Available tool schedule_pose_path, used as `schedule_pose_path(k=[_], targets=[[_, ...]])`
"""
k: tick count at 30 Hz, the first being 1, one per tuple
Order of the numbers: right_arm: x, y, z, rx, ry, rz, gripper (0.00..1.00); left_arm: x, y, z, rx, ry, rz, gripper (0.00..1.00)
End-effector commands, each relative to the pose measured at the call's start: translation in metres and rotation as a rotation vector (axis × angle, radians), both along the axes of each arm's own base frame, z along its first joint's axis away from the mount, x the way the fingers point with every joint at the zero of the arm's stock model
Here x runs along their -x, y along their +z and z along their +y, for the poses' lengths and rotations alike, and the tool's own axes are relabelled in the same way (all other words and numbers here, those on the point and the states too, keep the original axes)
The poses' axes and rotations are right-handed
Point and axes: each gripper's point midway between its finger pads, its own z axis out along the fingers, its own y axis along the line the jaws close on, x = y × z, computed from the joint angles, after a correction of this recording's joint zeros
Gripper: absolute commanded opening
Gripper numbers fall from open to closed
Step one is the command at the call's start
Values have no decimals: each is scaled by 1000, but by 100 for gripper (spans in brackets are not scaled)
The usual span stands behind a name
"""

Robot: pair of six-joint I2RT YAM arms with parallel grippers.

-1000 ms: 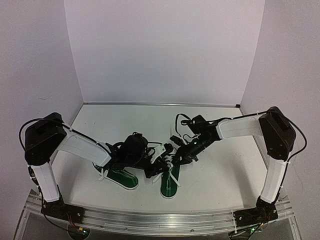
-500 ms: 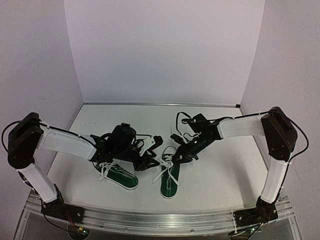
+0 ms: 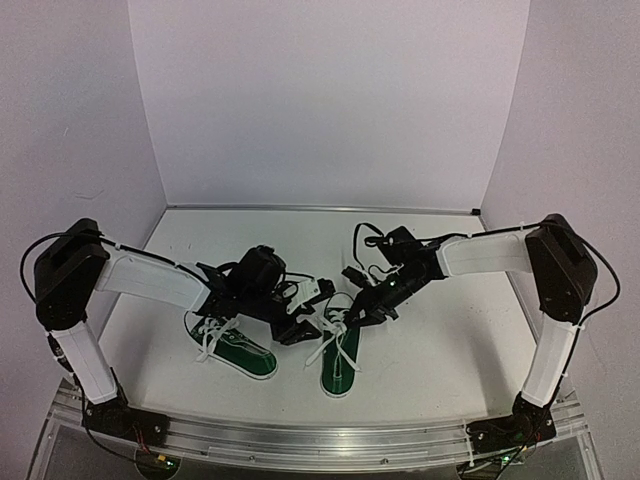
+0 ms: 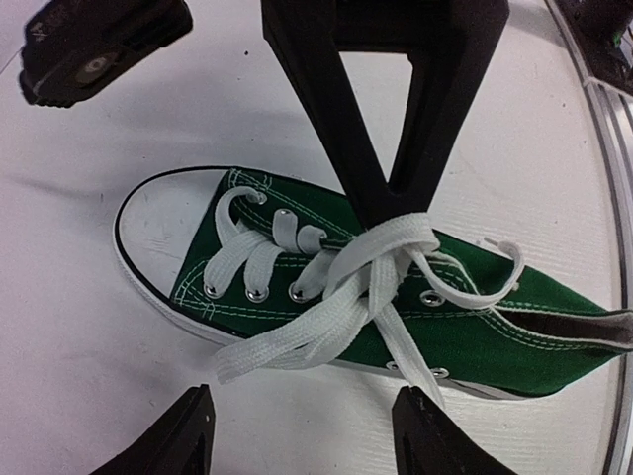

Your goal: Tie the shoes

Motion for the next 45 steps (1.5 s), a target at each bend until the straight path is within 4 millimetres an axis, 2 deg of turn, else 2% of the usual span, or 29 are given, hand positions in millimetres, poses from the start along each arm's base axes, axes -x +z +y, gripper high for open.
schedule_pose_path(k=[1, 8, 12, 13, 17, 22, 25, 30, 37, 45], targets=[[-2, 15, -3, -18, -11, -37, 0, -11, 5, -15, -18, -71, -66, 68], [-1, 16, -4, -17, -12, -38, 0, -18, -2, -25, -46, -123, -103, 71], [-1, 15, -4, -16, -14, -35, 0, -17, -11, -25, -85, -162, -108, 66], [-1, 15, -4, -16, -14, -35, 0, -17, -12, -25, -91, -167, -111, 63], [-2, 15, -4, -15, -15, -37, 0, -17, -13, -24, -109, -173, -114, 37], [-3, 15, -7, -11, -25, -36, 0, -16, -17, -11, -139, -156, -114, 9], [-4, 14, -11, -7, -33, -33, 0, -15, -19, -1, -147, -143, -108, 0], [-5, 14, -16, -2, -46, -29, 0, -14, -22, 12, -158, -122, -95, 0], [-4, 10, -23, 12, -54, -28, 0, -18, -21, 17, -162, -96, -94, 0], [-1, 1, -44, 59, -85, -24, 0, -24, -18, 25, -166, -56, -94, 0]])
